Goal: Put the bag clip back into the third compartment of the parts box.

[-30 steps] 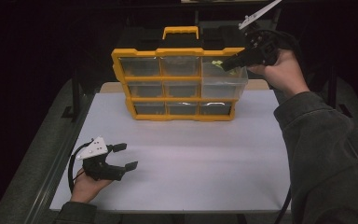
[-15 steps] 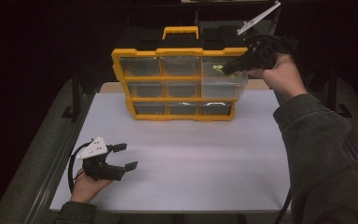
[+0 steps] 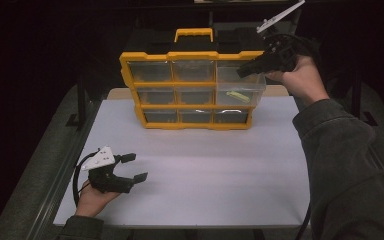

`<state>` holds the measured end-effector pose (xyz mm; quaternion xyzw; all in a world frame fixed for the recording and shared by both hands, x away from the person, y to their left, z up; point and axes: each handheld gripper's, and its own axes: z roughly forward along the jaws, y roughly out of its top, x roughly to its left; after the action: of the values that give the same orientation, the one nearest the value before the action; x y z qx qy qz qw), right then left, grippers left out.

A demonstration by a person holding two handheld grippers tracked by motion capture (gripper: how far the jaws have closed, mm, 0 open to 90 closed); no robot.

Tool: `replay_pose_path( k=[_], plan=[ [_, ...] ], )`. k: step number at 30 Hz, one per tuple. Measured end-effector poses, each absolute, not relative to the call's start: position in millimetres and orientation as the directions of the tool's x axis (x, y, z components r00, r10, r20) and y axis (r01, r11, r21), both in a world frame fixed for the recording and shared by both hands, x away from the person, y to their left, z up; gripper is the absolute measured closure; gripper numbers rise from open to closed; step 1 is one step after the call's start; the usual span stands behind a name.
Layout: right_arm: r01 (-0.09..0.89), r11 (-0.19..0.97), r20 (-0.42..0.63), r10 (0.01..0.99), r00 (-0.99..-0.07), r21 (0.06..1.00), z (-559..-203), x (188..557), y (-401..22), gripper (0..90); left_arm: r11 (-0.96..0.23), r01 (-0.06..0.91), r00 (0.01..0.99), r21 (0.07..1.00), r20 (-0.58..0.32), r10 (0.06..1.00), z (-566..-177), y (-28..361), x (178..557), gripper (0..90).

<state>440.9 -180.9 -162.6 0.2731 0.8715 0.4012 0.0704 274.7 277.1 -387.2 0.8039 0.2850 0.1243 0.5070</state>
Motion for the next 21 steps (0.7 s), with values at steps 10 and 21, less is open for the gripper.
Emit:
replay_pose_path(
  k=[10,21],
  plan=[
    [0.408,0.488,0.129,0.508,-0.852,0.772,-153.3,436.0,-182.6,49.4,-0.345,0.329,0.813,0.879,-0.077,0.578,-387.8,277.1,276.1,19.1],
    [0.403,0.446,0.157,0.493,-0.856,0.799,-142.6,422.8,-183.0,27.7,-0.338,0.327,0.811,0.882,-0.079,0.579,-387.1,279.4,276.8,19.2]
  ],
)
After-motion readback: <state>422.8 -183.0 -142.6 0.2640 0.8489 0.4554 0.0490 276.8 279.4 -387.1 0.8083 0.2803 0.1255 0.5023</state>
